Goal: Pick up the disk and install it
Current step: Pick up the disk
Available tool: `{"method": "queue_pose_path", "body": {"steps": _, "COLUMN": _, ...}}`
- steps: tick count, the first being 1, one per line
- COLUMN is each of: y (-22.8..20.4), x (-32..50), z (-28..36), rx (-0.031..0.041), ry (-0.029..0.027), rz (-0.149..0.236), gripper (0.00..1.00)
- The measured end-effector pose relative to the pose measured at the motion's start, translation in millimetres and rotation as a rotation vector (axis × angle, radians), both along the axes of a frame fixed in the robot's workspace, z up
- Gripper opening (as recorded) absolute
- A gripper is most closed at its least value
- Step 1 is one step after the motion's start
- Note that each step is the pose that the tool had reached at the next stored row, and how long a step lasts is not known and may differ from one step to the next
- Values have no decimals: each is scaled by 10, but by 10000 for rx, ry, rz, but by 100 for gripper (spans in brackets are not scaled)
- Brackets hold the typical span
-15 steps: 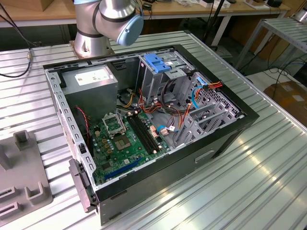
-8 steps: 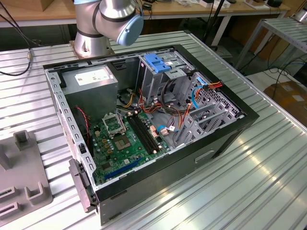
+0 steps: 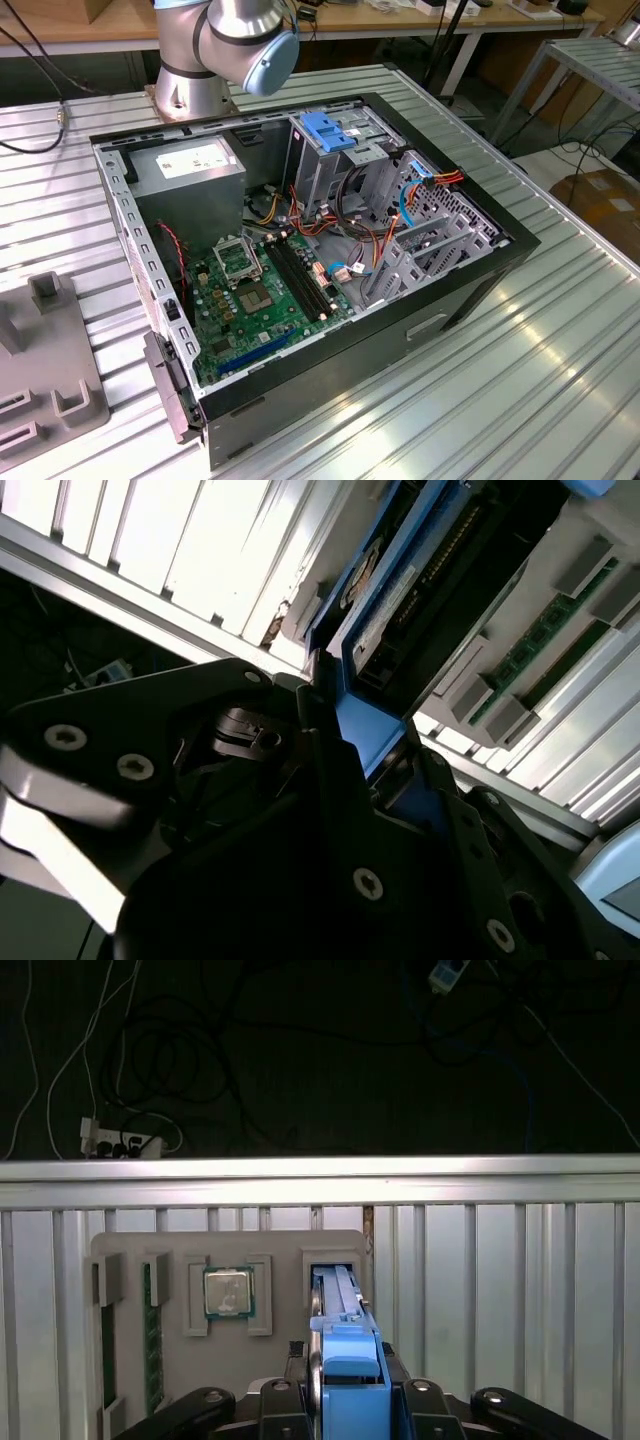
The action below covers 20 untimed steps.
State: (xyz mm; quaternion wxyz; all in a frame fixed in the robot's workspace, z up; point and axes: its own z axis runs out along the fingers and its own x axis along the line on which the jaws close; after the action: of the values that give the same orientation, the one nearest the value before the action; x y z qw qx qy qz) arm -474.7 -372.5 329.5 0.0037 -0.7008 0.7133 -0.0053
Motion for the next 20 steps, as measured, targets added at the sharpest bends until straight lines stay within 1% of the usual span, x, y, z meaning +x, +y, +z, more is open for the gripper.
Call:
{"method": "queue_pose_path", "body": {"steps": 12, "y": 0, "x": 0, "z": 215, "rx": 0, "ry": 0, "rz": 0, "gripper": 37}}
{"method": "queue_pose_path", "body": {"steps": 13, "y": 0, "x": 0, "z": 252, "rx": 0, "ry": 0, "rz": 0, "gripper": 37}}
{"method": "queue_pose_path", "body": {"steps": 17, "y": 0, "x": 0, "z": 326, "rx": 0, "ry": 0, "rz": 0, "gripper": 37}}
{"method": "queue_pose_path", "body": {"steps": 20, "y": 0, "x": 0, "z": 401, "rx": 0, "ry": 0, "rz": 0, "gripper": 37}}
